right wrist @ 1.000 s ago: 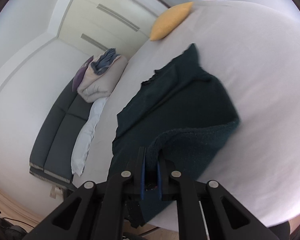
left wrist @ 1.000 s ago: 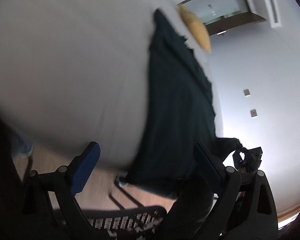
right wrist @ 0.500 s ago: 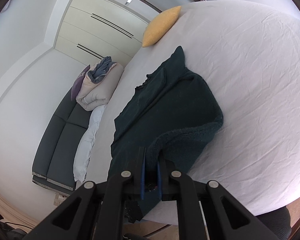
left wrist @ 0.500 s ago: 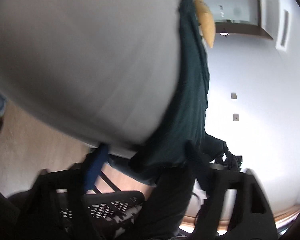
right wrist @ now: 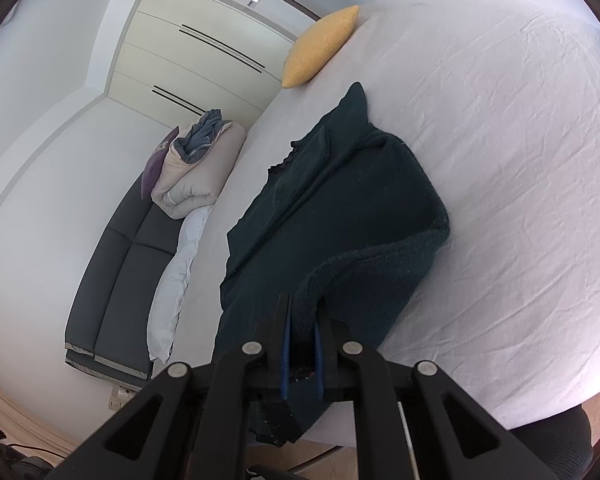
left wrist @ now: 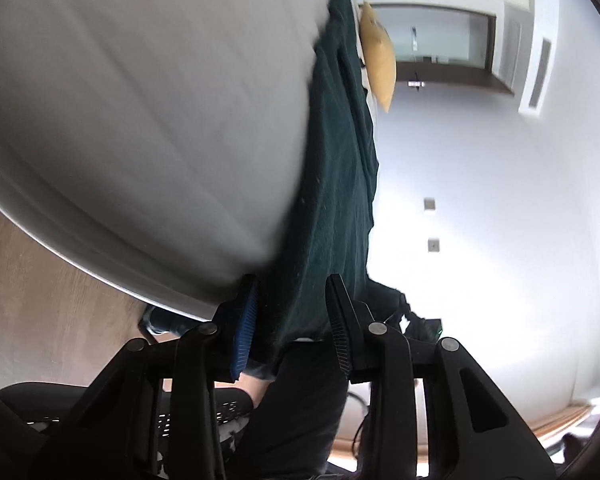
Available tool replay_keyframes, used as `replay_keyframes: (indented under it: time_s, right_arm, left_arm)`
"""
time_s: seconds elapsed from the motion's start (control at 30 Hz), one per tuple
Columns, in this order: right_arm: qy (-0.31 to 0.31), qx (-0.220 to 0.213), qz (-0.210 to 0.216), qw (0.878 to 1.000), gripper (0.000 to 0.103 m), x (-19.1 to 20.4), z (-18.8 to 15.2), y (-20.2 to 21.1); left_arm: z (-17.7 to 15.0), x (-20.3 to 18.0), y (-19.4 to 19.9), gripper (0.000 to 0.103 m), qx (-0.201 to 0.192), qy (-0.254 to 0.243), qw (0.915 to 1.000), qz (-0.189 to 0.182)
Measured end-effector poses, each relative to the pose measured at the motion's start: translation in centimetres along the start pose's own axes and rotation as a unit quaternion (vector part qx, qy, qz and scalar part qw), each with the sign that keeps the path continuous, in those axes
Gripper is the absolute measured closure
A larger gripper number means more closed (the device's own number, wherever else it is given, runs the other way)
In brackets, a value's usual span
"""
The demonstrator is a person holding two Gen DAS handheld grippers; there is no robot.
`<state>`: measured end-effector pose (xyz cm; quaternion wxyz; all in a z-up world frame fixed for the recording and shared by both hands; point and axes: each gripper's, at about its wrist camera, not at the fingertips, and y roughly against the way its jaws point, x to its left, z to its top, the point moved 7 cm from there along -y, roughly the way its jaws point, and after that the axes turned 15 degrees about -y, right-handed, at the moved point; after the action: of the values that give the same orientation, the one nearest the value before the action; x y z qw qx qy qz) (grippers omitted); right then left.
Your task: Fold small clothes
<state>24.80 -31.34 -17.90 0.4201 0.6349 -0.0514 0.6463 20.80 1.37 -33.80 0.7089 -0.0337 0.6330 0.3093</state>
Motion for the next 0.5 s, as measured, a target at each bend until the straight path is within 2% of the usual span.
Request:
replay_keyframes:
  time_s: [0.07, 0.13, 0.2, 0.33, 0.43, 0.5]
  right_arm:
    - [-0.001, 0.002, 0.000, 1.000, 0.093, 0.0, -0.2, -0.3]
    - [-0.001, 0.004, 0.001, 1.000, 0.093, -0.1, -0.3, -0.6]
    - [0.000, 0.005, 0.001, 1.000, 0.093, -0.1, -0.5, -0.6]
    - [0.002, 0.004, -0.002, 1.000, 0.093, -0.1, -0.7, -0.6]
    - [0.003, -0.002, -0.004, 1.000, 0.093, -0.1, -0.6, -0.5]
    - [0.004, -0.007, -0.007, 1.000, 0.093, -0.1, -0.6, -0.3]
  left_arm:
    - [0.1, 0.1, 0.2, 0.071, 0.015, -0.015, 0.9996, 0.016]
    - [-0.5, -0.5, -0.7, 0.077, 0.044, -0.044, 0.9972, 0.042]
    - [-1.0, -1.3, -1.3, 0.097, 0.057, -0.063, 0.9952, 0.049]
    - [-0.3, -3.4, -0.1, 0.098, 0.031, -0.129, 0.9879, 0.081]
    - [0.9, -5.5, 1.5, 0.098, 0.001, -0.156, 0.9844, 0.080]
    - [1.7, -6.5, 2.0, 0.098, -0.005, -0.165, 0.9837, 0.072]
